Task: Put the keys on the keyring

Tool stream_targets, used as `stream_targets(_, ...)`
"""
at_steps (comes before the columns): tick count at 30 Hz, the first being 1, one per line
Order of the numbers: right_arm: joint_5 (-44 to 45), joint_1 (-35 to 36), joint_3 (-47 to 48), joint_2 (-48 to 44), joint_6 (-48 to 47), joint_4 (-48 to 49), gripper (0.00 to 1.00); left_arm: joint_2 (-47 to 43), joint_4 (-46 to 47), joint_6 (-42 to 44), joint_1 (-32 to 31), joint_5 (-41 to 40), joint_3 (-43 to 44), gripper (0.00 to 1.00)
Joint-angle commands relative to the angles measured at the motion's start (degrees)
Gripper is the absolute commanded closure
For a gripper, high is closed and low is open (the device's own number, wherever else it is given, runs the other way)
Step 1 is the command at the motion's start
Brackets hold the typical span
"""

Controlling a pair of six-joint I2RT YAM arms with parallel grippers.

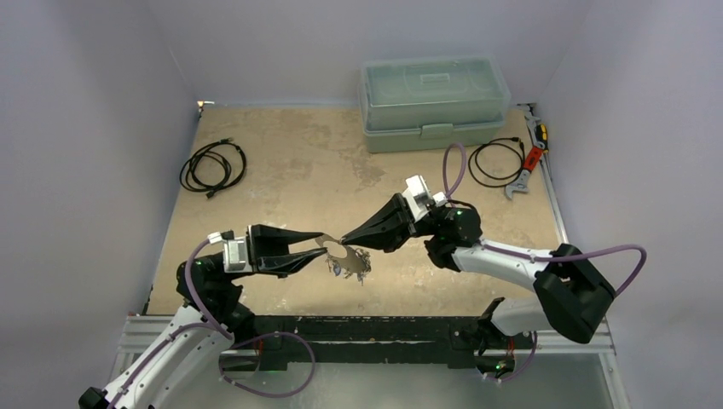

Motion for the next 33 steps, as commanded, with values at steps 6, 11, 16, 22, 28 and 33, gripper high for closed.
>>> stream_targets(6, 3.4, 1.1, 3.5, 0.9, 0.3, 20.1, 1.0, 2.3, 2.4, -0.6, -0.6, -1.4, -0.6, 0.71)
stream_targets(11, 4.0, 1.6, 4.1, 1.7, 0.1, 20.0, 1.0, 2.8, 2.6, -0.6, -0.7, -1.3, -0.9, 0.71)
stream_targets(16, 4.2, 2.3, 5.0, 2.7, -0.2, 20.0, 1.0, 3.3, 2.7, -0.6, -0.8, -1.3, -1.0, 0.72)
stream_targets(22, 3.7, 3.2, 6.1, 4.1, -0.2, 19.9, 1.0, 3.7, 2.7, -0.5, -0.9, -1.1, -1.1, 0.76)
stream_targets(28, 3.6, 3.8, 6.8, 4.9, -0.4, 19.9, 1.0, 3.9, 2.1, -0.1, -1.2, -1.2, -1.1, 0.79)
stream_targets(33, 2.9, 4.5, 7.7, 5.8, -0.2, 19.9, 1.0, 4.1, 1.6, 0.5, -1.2, -1.5, -1.0, 0.8)
